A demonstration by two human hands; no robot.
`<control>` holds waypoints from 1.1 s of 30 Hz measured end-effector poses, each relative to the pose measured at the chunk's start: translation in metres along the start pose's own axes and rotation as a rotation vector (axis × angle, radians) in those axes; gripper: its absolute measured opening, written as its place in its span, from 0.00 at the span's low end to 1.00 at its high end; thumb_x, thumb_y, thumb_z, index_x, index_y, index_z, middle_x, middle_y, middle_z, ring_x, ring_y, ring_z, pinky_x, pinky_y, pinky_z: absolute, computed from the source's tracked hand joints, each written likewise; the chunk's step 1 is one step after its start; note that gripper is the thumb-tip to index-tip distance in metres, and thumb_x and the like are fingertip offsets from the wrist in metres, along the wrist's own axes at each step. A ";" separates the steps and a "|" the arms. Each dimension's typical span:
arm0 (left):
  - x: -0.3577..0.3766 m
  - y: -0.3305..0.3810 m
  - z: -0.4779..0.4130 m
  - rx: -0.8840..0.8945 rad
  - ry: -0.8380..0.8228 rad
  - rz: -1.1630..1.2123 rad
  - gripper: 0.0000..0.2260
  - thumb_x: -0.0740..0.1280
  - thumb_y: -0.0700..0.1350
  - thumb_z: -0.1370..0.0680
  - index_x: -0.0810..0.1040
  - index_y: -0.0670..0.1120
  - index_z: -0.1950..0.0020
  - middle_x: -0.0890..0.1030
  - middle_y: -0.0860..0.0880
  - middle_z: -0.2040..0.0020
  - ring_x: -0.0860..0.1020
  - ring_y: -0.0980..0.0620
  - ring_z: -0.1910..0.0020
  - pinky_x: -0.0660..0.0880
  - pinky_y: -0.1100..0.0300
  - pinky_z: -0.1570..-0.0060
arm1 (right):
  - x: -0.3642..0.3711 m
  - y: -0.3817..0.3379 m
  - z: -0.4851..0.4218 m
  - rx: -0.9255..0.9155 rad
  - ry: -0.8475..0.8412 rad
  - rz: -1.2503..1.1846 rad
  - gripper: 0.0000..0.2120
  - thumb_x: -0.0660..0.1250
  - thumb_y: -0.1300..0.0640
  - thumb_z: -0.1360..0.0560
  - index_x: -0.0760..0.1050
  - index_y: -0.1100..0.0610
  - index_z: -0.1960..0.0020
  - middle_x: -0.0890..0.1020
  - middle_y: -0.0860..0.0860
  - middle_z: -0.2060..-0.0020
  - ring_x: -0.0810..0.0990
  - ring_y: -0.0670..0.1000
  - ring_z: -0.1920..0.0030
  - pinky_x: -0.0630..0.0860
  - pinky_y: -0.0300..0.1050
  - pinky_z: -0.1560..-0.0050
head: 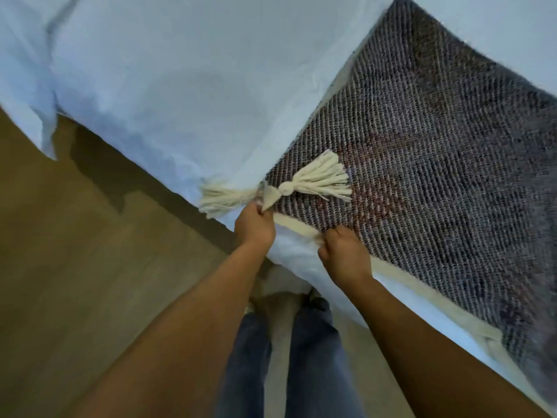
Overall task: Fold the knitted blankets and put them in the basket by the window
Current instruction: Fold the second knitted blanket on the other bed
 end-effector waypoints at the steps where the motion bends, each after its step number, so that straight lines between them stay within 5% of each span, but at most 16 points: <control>1: -0.003 -0.002 -0.003 -0.007 0.002 -0.009 0.07 0.60 0.45 0.20 0.69 0.42 0.54 0.79 0.36 0.47 0.76 0.39 0.47 0.69 0.52 0.54 | 0.000 0.000 -0.001 0.003 0.015 0.003 0.09 0.64 0.63 0.27 0.77 0.67 0.51 0.78 0.63 0.52 0.76 0.63 0.50 0.72 0.52 0.56; 4: -0.018 0.014 -0.007 0.099 0.095 -0.158 0.15 0.66 0.49 0.24 0.69 0.42 0.43 0.74 0.42 0.42 0.75 0.41 0.44 0.70 0.53 0.52 | -0.003 -0.002 -0.002 0.010 0.054 0.000 0.09 0.64 0.62 0.29 0.75 0.66 0.51 0.77 0.63 0.52 0.75 0.63 0.51 0.69 0.49 0.59; 7: -0.018 0.067 0.004 0.595 0.249 -0.542 0.26 0.70 0.45 0.29 0.67 0.44 0.33 0.71 0.41 0.39 0.72 0.41 0.42 0.70 0.50 0.50 | -0.006 -0.013 -0.011 -0.015 0.096 -0.050 0.07 0.64 0.63 0.29 0.73 0.66 0.53 0.76 0.63 0.54 0.74 0.63 0.52 0.66 0.47 0.61; 9: -0.002 0.090 0.014 0.839 0.228 -0.701 0.24 0.66 0.42 0.27 0.68 0.45 0.31 0.72 0.40 0.38 0.71 0.39 0.42 0.68 0.49 0.49 | -0.007 -0.023 -0.018 -0.029 0.110 -0.099 0.07 0.63 0.63 0.28 0.72 0.67 0.53 0.75 0.63 0.54 0.73 0.62 0.52 0.67 0.49 0.60; 11: 0.011 0.092 0.012 0.850 0.112 -0.757 0.15 0.59 0.43 0.21 0.71 0.45 0.35 0.73 0.43 0.39 0.70 0.41 0.41 0.66 0.50 0.48 | -0.003 -0.031 -0.022 -0.037 0.095 -0.117 0.08 0.61 0.63 0.27 0.72 0.66 0.51 0.75 0.62 0.52 0.72 0.62 0.51 0.68 0.51 0.57; 16: -0.034 0.029 -0.016 0.289 0.164 0.107 0.05 0.60 0.38 0.22 0.69 0.41 0.47 0.76 0.41 0.49 0.75 0.43 0.50 0.69 0.54 0.56 | 0.002 -0.052 -0.025 -0.083 0.075 -0.111 0.09 0.61 0.62 0.27 0.71 0.65 0.48 0.75 0.61 0.51 0.72 0.60 0.49 0.64 0.47 0.57; 20: -0.042 -0.056 -0.028 -0.301 0.215 0.606 0.16 0.65 0.45 0.22 0.73 0.39 0.37 0.79 0.42 0.44 0.79 0.44 0.49 0.77 0.54 0.48 | 0.015 -0.072 -0.026 -0.134 0.002 -0.070 0.13 0.60 0.59 0.25 0.70 0.62 0.42 0.73 0.58 0.46 0.71 0.58 0.45 0.66 0.46 0.53; 22: -0.025 -0.071 -0.024 -0.451 0.091 0.830 0.20 0.67 0.51 0.23 0.72 0.41 0.36 0.80 0.43 0.46 0.78 0.50 0.59 0.77 0.56 0.61 | 0.019 -0.079 -0.027 -0.135 -0.015 -0.078 0.16 0.60 0.58 0.25 0.69 0.61 0.38 0.73 0.58 0.43 0.71 0.57 0.43 0.68 0.46 0.50; 25: -0.014 -0.074 -0.020 -0.513 -0.003 0.937 0.26 0.64 0.62 0.25 0.72 0.44 0.37 0.79 0.46 0.44 0.77 0.52 0.58 0.74 0.61 0.65 | 0.024 -0.083 -0.027 -0.134 -0.013 -0.096 0.17 0.61 0.59 0.25 0.69 0.61 0.38 0.73 0.58 0.43 0.71 0.57 0.44 0.67 0.46 0.49; 28: -0.013 -0.077 -0.009 -0.526 0.146 0.995 0.29 0.64 0.66 0.28 0.69 0.46 0.37 0.78 0.48 0.48 0.78 0.50 0.54 0.76 0.59 0.62 | 0.024 -0.076 -0.022 -0.115 0.009 -0.130 0.15 0.62 0.60 0.26 0.70 0.62 0.40 0.74 0.59 0.45 0.71 0.58 0.45 0.68 0.46 0.50; 31: 0.002 -0.072 0.014 -0.530 0.243 0.888 0.44 0.69 0.70 0.38 0.65 0.46 0.30 0.75 0.50 0.42 0.77 0.48 0.46 0.76 0.51 0.45 | 0.010 -0.055 -0.010 -0.065 0.110 -0.172 0.11 0.62 0.64 0.28 0.73 0.65 0.46 0.75 0.61 0.49 0.72 0.60 0.48 0.68 0.48 0.52; 33: 0.029 -0.061 0.026 -0.532 0.131 0.730 0.51 0.68 0.73 0.44 0.62 0.47 0.28 0.73 0.47 0.35 0.75 0.45 0.41 0.73 0.47 0.38 | -0.005 -0.029 0.002 0.014 0.223 -0.151 0.08 0.64 0.65 0.30 0.73 0.65 0.51 0.75 0.61 0.52 0.72 0.60 0.50 0.69 0.49 0.52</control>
Point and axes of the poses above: each hand's wrist, its own z-axis away from the middle knuckle, its own x-axis out of the palm, y = z × x, the point moved 9 cm from there along -z, towards the middle knuckle
